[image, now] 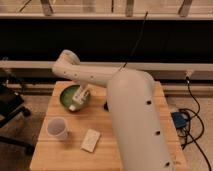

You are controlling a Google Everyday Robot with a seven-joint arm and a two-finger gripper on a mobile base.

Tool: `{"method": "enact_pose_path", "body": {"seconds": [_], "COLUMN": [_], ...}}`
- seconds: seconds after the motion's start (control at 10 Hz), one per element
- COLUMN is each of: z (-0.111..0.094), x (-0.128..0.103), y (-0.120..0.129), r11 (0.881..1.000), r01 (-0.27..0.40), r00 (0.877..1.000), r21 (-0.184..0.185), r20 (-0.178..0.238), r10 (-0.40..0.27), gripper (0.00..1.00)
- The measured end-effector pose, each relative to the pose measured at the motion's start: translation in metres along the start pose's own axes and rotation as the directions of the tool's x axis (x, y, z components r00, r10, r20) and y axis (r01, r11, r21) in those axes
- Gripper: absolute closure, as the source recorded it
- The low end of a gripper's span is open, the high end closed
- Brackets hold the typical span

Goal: Place the bottle in the ceramic bowl

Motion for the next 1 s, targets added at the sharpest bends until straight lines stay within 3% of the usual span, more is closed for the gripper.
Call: {"method": "enact_pose_path", "body": {"seconds": [0.2, 0.4, 0.5, 1.0], "z": [0.0005, 0.0011, 0.0013, 0.0038], "x": [0.0004, 0.0009, 0.0012, 0.0011], "y": [0.0001, 0.0000, 0.0000, 0.0012], "r11": [1.000, 1.000, 1.000, 1.000], "r01": [-0.002, -0.005, -0.006, -0.007], "r00": [1.000, 1.000, 1.000, 1.000], "r21": [-0.001, -0.002, -0.002, -0.004], "r20": [-0.002, -0.004, -0.005, -0.007], "r10": [0.002, 0.005, 0.006, 0.007], "gripper": [0.41, 0.23, 0.20, 0.20]}}
